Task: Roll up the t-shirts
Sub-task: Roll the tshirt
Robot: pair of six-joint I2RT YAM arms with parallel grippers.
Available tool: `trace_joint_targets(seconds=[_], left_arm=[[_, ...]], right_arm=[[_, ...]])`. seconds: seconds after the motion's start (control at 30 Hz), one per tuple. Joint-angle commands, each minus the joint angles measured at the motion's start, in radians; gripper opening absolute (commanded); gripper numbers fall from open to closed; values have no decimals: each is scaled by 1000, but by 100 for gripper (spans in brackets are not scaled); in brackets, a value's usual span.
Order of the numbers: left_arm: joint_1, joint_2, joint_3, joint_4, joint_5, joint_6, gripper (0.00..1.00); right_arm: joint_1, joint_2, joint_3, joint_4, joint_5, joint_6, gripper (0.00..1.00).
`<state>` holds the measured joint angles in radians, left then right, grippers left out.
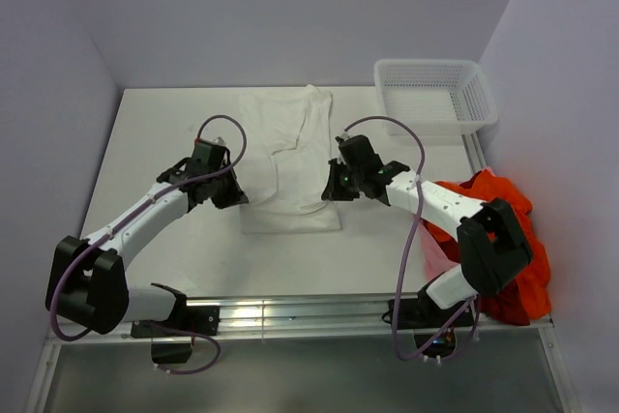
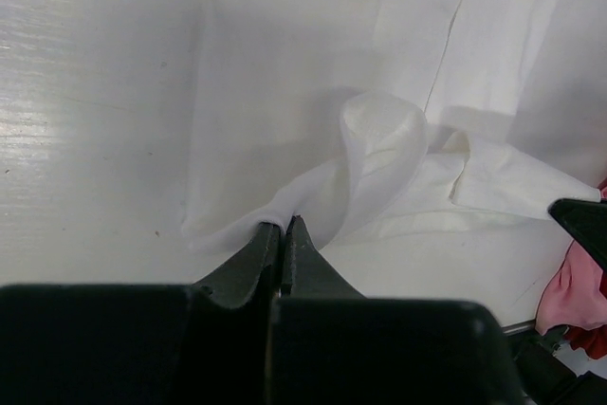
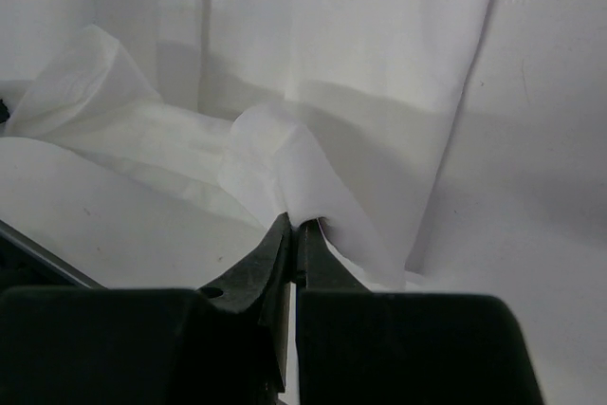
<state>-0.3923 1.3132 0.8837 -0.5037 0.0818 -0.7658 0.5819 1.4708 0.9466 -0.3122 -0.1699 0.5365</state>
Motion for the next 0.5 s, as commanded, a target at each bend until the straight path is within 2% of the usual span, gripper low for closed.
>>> trace_joint_targets(seconds=[0.0,0.23,0.47], left_arm=[[9,18,43,36,-13,29,0],[26,73,50,67,-10,40,0],[61,124,46,126,52,42,1]], right_arm=[[-23,22,52,27,-23,-29,0],[-54,91,77,51,-51,-41,2],[-80,140,90,84,-71,-29,4]])
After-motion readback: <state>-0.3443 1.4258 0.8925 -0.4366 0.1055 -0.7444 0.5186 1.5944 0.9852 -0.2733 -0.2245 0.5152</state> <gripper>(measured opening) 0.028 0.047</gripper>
